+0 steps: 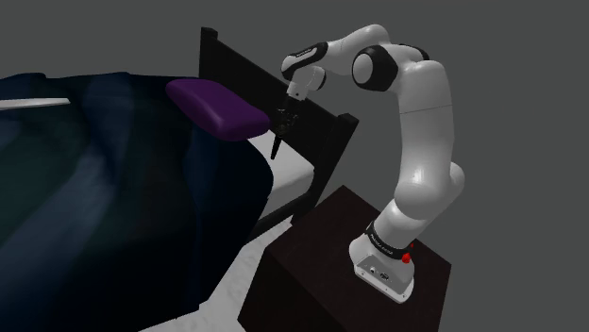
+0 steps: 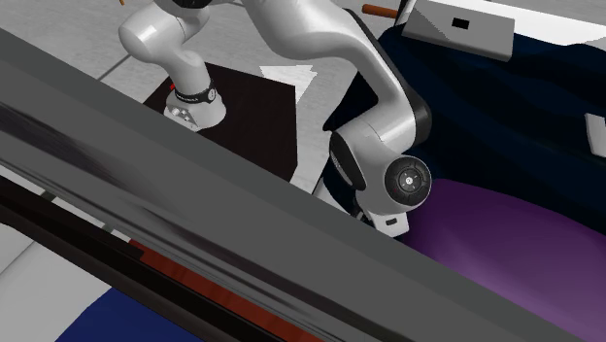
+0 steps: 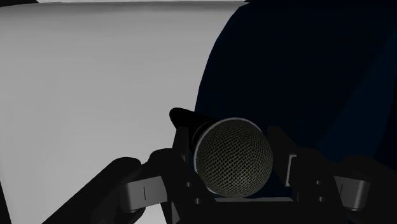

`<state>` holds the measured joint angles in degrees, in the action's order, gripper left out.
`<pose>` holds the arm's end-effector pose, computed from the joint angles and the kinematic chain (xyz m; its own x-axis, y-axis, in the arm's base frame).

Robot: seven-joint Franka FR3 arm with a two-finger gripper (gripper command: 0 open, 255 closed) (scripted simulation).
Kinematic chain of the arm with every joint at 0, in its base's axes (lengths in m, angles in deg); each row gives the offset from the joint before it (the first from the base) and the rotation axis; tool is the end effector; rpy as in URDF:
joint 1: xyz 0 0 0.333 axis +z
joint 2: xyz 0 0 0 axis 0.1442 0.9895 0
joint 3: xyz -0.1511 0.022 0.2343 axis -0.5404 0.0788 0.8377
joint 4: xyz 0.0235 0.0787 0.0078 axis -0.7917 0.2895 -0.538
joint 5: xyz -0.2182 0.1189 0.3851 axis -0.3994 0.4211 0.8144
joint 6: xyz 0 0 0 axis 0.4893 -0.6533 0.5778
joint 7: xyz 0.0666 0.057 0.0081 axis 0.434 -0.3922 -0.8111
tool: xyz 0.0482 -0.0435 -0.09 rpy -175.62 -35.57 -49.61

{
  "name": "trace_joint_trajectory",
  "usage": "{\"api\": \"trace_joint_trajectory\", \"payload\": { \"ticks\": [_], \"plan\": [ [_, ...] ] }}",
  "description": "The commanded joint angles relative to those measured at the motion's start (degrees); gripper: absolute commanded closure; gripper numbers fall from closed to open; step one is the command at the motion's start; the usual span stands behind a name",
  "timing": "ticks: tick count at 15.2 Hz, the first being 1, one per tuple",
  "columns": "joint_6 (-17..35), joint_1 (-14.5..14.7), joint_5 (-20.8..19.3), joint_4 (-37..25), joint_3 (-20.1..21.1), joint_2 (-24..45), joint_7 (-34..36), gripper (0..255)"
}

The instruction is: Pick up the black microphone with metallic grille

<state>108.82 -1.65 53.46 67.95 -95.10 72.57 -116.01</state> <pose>0.6544 -0.2566 0.1608 0.9836 -0.0964 -0.1524 -0.1396 -0.9420 -0.3052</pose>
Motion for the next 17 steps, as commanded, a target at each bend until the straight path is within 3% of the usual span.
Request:
{"api": "trace_joint_trajectory", "payload": {
  "ticks": [1, 17],
  "plan": [
    [0.0, 0.0, 0.0, 0.0, 0.0, 0.0, 0.0, 255],
    [-7.0, 0.4, -2.0, -1.7, -1.1, -5.7, 2.5, 255]
  ]
}}
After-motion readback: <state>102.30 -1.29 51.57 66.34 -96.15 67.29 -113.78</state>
